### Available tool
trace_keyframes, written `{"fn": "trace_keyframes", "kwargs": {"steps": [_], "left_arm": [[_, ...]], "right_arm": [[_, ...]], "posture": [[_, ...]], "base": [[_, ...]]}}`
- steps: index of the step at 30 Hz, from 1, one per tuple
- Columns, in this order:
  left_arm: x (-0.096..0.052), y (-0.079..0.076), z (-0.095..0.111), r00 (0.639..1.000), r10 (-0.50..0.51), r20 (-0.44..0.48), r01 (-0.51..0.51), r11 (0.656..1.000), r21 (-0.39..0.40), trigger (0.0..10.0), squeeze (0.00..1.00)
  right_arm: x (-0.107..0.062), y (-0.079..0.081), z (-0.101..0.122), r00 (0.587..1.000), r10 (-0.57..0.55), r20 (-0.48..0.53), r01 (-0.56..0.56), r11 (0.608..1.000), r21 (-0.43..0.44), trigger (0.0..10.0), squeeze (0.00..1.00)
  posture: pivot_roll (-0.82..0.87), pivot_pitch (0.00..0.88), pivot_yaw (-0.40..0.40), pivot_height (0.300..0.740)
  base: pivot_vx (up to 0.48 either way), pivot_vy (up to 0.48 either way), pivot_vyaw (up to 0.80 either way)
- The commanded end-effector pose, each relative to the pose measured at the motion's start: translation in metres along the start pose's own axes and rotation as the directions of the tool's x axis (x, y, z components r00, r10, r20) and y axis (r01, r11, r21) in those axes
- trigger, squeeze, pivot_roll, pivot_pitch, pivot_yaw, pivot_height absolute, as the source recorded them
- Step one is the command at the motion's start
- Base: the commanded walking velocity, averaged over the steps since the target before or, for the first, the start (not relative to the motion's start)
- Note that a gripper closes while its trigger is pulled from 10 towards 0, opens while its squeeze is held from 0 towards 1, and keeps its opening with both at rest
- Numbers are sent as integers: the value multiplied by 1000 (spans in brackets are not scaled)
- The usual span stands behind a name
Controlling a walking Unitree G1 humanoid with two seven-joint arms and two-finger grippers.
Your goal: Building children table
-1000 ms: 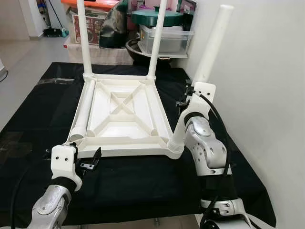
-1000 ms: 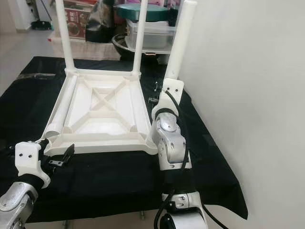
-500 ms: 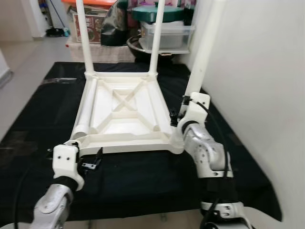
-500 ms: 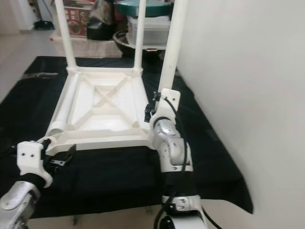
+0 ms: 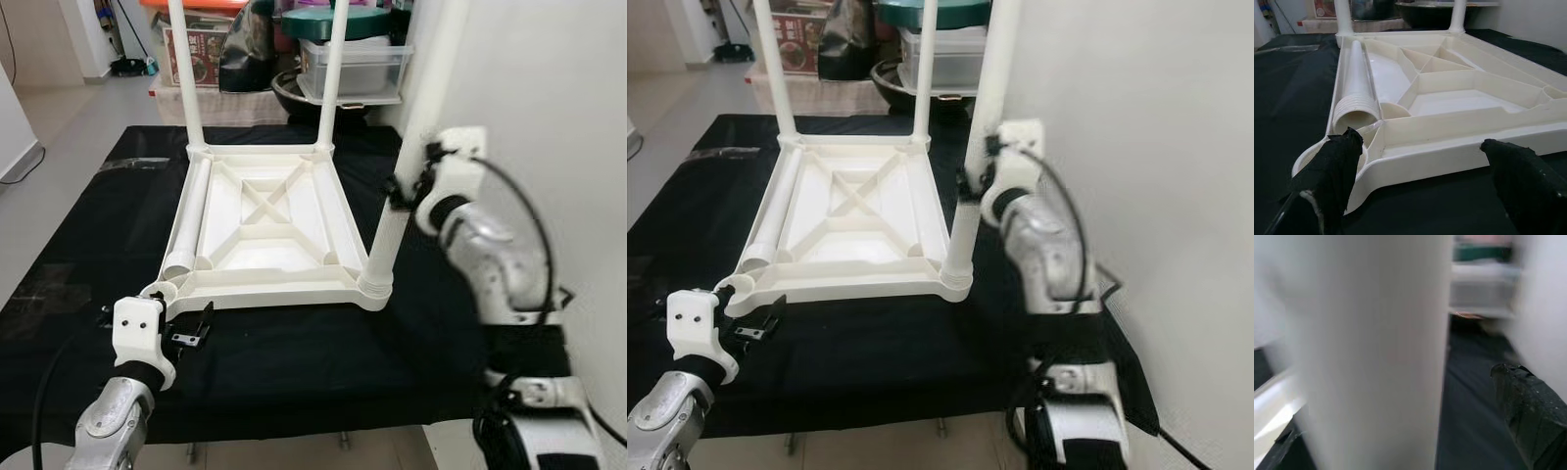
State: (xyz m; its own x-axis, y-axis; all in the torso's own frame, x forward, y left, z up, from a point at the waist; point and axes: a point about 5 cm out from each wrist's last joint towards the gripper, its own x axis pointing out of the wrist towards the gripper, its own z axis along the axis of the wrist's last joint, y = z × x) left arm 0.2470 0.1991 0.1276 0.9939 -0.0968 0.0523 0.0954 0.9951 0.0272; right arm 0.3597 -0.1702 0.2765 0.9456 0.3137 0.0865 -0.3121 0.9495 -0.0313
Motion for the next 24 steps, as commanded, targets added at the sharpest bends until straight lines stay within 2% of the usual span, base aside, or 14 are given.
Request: {"fn": "trace_keyframes", "kwargs": {"steps": [1,2,3,5,7,8,10,12,20,21,24], "left_arm": [[1,-2,-5,1000,-10,-16,10,1000,-11,10000,0],[2,-3,-6,1000,-12,-16,12,1000,-14,10000,0],[2,-3,-6,1000,-12,-16,12,1000,-14,10000,0],[4,-5,-6,1000,-17,-15,16,1000,-17,10000,0],[4,-5,-6,1000,-17,-15,16,1000,-17,10000,0],[6,-5,-6,1000,-20,-13,20,1000,-19,10000,0],[6,-5,-6,1000,-20,-13,20,1000,-19,10000,0],[6,-4,-5,1000,-19,-10,19,1000,-16,10000,0],[2,1,-5,1000,2,-10,-2,1000,-12,10000,0],[1,2,-5,1000,5,-11,-5,1000,-12,10000,0],[1,2,-5,1000,5,-11,-5,1000,-12,10000,0]], "right_arm": [[1,-6,-10,989,145,-21,-146,989,-40,10000,0],[-2,-12,-19,966,252,-61,-256,964,-70,10000,0],[-2,-12,-19,966,252,-61,-256,964,-70,10000,0],[-2,-21,-33,925,359,-126,-372,924,-93,10000,0],[-2,-21,-33,925,359,-126,-372,924,-93,10000,0],[7,-24,-40,906,387,-172,-408,907,-108,10000,0],[7,-24,-40,906,387,-172,-408,907,-108,10000,0],[21,-21,-42,901,379,-211,-412,900,-143,10000,0],[32,-22,-38,895,380,-232,-421,892,-163,10000,0],[32,-23,-36,892,390,-228,-430,889,-160,7098,0],[32,-23,-36,892,390,-228,-430,889,-160,7098,0]], "posture": [[20,0,-67,740],[21,0,-66,740],[21,0,-66,740],[27,0,-67,740],[27,0,-67,740],[35,0,-70,740],[35,0,-70,740],[58,0,-81,740],[91,0,-104,740],[97,0,-109,740],[97,0,-109,740]], "base": [[0,0,0],[0,0,0],[0,0,0],[0,0,0],[0,0,0],[0,0,0],[0,0,0],[0,0,0],[0,0,0],[0,0,0],[0,0,0]]}}
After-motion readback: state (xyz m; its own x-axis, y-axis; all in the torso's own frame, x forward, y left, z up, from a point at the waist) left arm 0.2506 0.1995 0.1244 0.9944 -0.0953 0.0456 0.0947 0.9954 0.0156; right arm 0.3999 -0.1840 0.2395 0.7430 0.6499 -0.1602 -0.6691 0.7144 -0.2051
